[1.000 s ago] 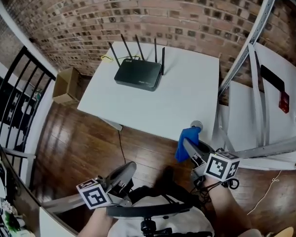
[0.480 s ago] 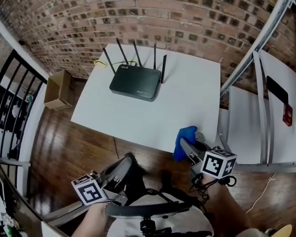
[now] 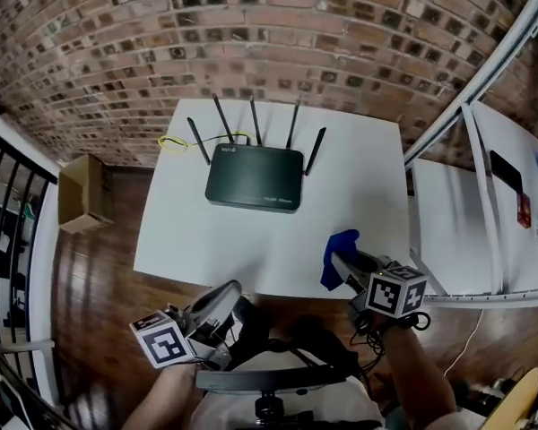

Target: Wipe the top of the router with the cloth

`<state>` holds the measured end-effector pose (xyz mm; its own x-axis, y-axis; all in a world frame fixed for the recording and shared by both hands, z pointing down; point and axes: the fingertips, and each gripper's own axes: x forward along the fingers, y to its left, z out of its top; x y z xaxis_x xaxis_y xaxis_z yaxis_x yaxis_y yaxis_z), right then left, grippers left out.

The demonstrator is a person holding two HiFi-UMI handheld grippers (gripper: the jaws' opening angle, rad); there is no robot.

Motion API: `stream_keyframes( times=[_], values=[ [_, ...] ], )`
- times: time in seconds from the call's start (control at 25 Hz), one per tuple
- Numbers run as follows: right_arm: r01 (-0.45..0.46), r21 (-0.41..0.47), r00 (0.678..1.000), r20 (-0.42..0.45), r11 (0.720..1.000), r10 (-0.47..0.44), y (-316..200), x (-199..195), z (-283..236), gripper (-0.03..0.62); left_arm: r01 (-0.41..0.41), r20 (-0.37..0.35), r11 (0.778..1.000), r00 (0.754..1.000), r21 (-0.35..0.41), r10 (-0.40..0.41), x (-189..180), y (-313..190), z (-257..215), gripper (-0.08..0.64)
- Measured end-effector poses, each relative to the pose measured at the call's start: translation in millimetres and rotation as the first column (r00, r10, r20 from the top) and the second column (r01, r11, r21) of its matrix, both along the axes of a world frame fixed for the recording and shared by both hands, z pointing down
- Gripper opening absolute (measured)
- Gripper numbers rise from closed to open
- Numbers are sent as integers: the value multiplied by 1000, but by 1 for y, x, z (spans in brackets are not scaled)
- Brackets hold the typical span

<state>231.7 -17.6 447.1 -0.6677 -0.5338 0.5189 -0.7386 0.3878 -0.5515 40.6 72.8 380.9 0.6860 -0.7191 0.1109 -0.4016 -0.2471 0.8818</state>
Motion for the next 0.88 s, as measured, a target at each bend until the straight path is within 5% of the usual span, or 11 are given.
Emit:
stream_keyframes(
  times=[0.36, 0.64, 0.88],
  values=[
    [111, -1, 965, -239, 994, -108, -51, -19, 45, 106, -90, -9, 995, 996, -53, 90, -22, -36, 16, 5],
    [317, -20, 840, -458, 948, -291, -127, -22, 93, 106, -5, 6, 997, 1000, -77, 6, -16, -63, 21, 5],
    [520, -15, 715, -539, 854, -445, -180, -42, 117, 106, 95, 60, 992, 994, -77, -91, -17, -89, 15, 5]
  ],
)
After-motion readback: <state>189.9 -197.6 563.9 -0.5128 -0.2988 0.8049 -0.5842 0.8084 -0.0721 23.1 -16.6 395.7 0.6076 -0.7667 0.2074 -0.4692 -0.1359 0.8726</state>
